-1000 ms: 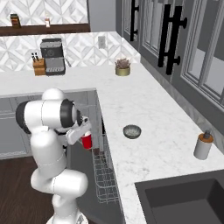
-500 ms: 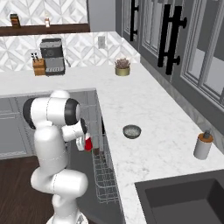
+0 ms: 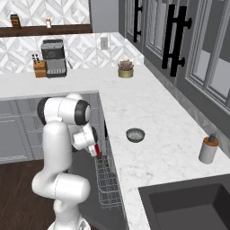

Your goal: Pick up the cup and bowl from the counter, place them in the dishwasher, and close the dishwasher door.

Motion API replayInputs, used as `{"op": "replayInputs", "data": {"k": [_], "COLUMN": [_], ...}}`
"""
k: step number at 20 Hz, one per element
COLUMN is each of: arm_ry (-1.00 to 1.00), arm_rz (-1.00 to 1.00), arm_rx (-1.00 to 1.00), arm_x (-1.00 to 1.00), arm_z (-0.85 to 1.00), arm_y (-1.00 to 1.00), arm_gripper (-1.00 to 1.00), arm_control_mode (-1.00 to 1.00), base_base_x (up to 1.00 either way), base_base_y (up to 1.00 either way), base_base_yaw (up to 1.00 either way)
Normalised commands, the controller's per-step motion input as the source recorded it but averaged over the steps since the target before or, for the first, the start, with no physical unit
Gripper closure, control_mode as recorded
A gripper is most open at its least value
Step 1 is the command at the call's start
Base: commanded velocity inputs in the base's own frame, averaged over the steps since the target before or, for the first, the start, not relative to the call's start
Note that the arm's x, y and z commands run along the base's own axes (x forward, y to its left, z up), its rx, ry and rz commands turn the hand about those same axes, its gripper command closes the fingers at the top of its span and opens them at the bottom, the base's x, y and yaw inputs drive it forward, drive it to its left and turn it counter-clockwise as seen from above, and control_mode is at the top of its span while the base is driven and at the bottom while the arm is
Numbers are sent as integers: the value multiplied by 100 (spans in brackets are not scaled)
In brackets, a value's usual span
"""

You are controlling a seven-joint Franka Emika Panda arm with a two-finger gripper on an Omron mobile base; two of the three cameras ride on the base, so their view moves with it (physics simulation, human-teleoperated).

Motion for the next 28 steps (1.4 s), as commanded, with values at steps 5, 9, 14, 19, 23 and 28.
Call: {"op": "replayInputs", "data": {"k": [5, 9, 14, 19, 23, 28], "arm_ry": [-2, 0, 0, 0, 0, 0], "arm_rz": [0, 0, 0, 0, 2, 10], "arm_rx": [0, 0, 0, 0, 0, 0], "arm_x": [34, 36, 32, 32, 41, 11], "arm_z": [-30, -48, -45, -38, -46, -55], "arm_y": [-4, 0, -5, -1, -1, 0], "arm_gripper": [100, 100, 100, 100, 100, 100], "arm_control_mode": [-100, -100, -100, -100, -100, -100], "base_base_x": [0, 0, 0, 0, 0, 0], "base_base_y": [0, 0, 0, 0, 0, 0], "base_base_yaw": [0, 0, 0, 0, 0, 0]}}
